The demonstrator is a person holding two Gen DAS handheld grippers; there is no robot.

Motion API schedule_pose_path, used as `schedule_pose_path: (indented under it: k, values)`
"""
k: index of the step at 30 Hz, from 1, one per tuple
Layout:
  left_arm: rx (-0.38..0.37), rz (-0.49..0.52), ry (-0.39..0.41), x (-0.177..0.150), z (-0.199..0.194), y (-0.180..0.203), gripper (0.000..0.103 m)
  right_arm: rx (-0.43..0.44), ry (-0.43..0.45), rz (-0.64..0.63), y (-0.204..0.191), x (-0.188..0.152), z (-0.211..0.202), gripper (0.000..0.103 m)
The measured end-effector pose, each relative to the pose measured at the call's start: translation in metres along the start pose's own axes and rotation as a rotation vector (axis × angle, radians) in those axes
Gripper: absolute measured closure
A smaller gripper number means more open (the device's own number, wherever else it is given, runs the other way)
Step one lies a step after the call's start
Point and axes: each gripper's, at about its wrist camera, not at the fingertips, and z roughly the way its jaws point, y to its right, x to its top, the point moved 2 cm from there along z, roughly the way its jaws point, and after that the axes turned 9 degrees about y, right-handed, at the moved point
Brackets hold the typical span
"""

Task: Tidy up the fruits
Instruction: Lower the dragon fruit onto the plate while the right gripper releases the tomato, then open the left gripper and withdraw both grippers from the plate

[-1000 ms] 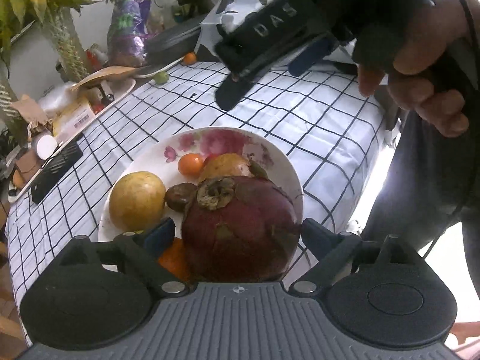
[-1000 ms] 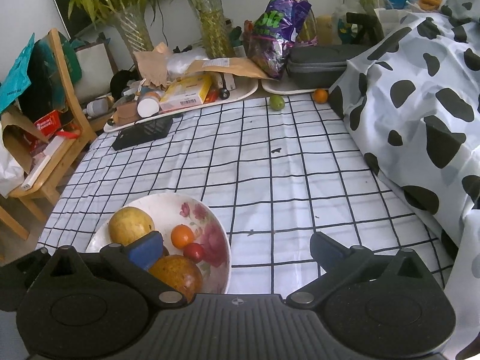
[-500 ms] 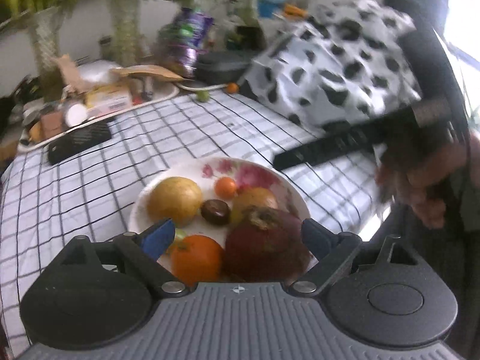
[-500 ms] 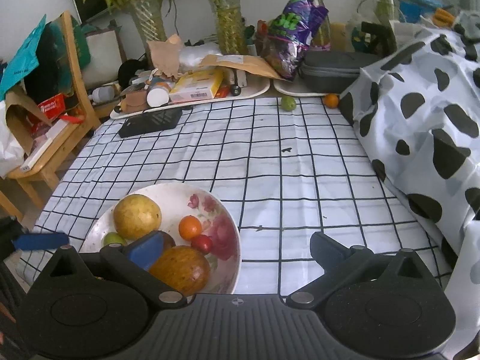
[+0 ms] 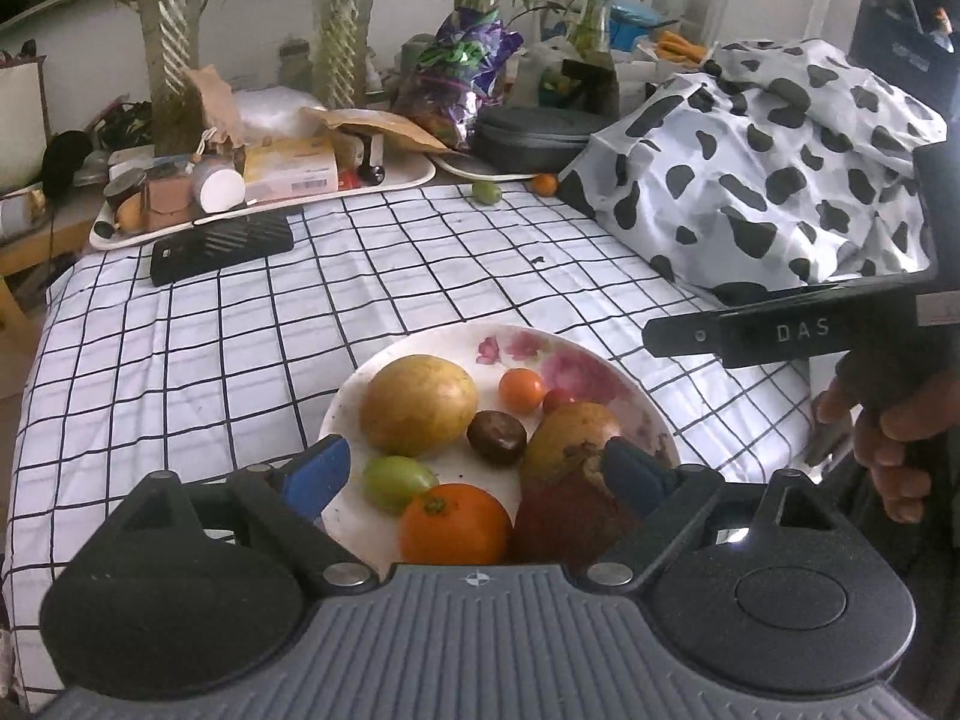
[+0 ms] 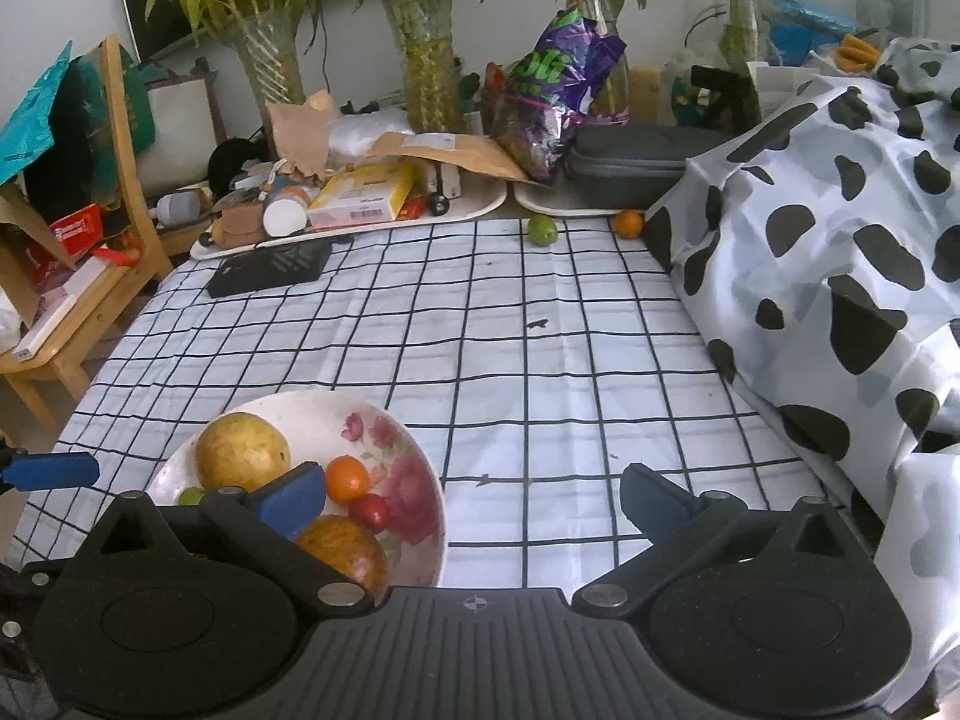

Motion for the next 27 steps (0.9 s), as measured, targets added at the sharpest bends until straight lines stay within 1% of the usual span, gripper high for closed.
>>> schedule_pose_path:
  k: [12,22,27]
  values:
    - [0.036,0.018,0.000,0.0009,0.0015,0.0005,0.011,-0.022,0.001,-0.030,-0.0027,-0.0005,0.0010,0.000]
    - [0.043,0.035,-0.003,0.0005,0.0023,0.0016,0.011,-0.021,-0.001,-0.038,-0.0030,-0.0008,0.0009,0.000]
    - [0.064,0.034,0.007,0.0011,-0.0011,-0.0019,0.011,-0.017,0.005,-0.042,-0.0064,-0.0022,-0.0030,0.000]
